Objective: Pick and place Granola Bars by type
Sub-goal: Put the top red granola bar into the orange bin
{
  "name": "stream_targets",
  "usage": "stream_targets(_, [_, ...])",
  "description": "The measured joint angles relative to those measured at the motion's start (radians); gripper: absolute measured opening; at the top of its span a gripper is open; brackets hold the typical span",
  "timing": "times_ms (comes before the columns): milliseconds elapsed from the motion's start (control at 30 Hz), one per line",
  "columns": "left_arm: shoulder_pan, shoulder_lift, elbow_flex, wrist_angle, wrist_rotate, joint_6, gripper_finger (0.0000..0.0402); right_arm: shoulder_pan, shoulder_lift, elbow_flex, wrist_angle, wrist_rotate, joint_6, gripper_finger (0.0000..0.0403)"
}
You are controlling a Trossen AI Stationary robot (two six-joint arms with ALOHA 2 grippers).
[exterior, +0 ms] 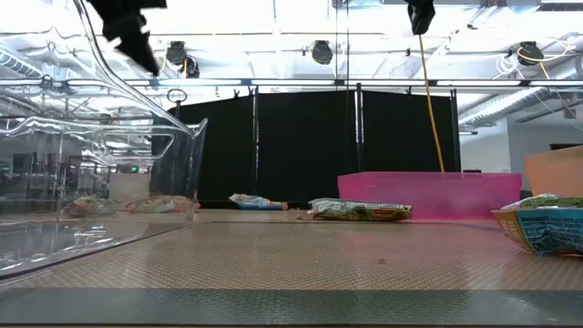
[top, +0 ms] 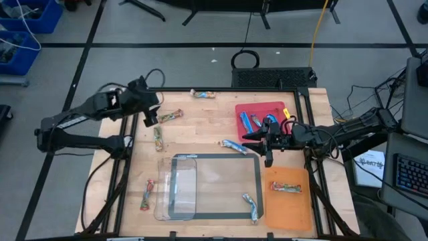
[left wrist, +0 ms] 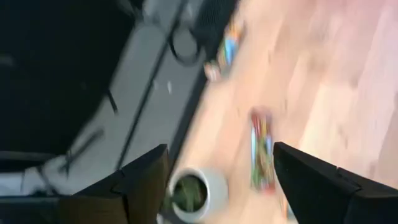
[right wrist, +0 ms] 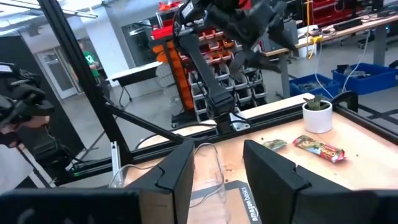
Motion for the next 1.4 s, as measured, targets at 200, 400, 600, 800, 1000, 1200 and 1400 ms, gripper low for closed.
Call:
stream_targets(200, [0.096, 0.091, 0.0, -0.077, 0.045, -0.004, 0.0301, -0.016, 0.0, 0.0, -0.001, -0.001, 0.0, 0.013])
stream_targets(400, [0.147, 0.174, 0.0, -0.078, 0.041, 0.015, 0.0301, -0.017, 0.0, 0.0, 0.0, -0.005, 0.008, 0.013])
stream_targets(600, [0.186, 0.262, 0.0, -0.078, 0.039, 0.026, 0.0301, -0.016, 0.0, 0.0, 0.0, -0.006, 0.03, 0.013])
stream_targets(800, [0.213, 0.369, 0.0, -0.075, 0.109, 0.023, 0.0301, -0.016, 0.0, 0.0, 0.004, -0.006, 0.03, 0.013])
stream_targets(1000, [0.239, 0.475, 0.0, -0.068, 0.177, 0.018, 0.0301, -0.016, 0.0, 0.0, 0.005, -0.009, 0.031, 0.013])
stream_targets(1200, [0.283, 0.562, -0.001, -0.034, 0.185, 0.038, 0.0301, -0.016, 0.0, 0.0, 0.006, -0.01, 0.052, 0.013])
stream_targets(1400, [0.33, 0.629, -0.001, -0.013, 0.233, 0.046, 0.03, -0.015, 0.0, 0.0, 0.007, -0.029, 0.057, 0.013])
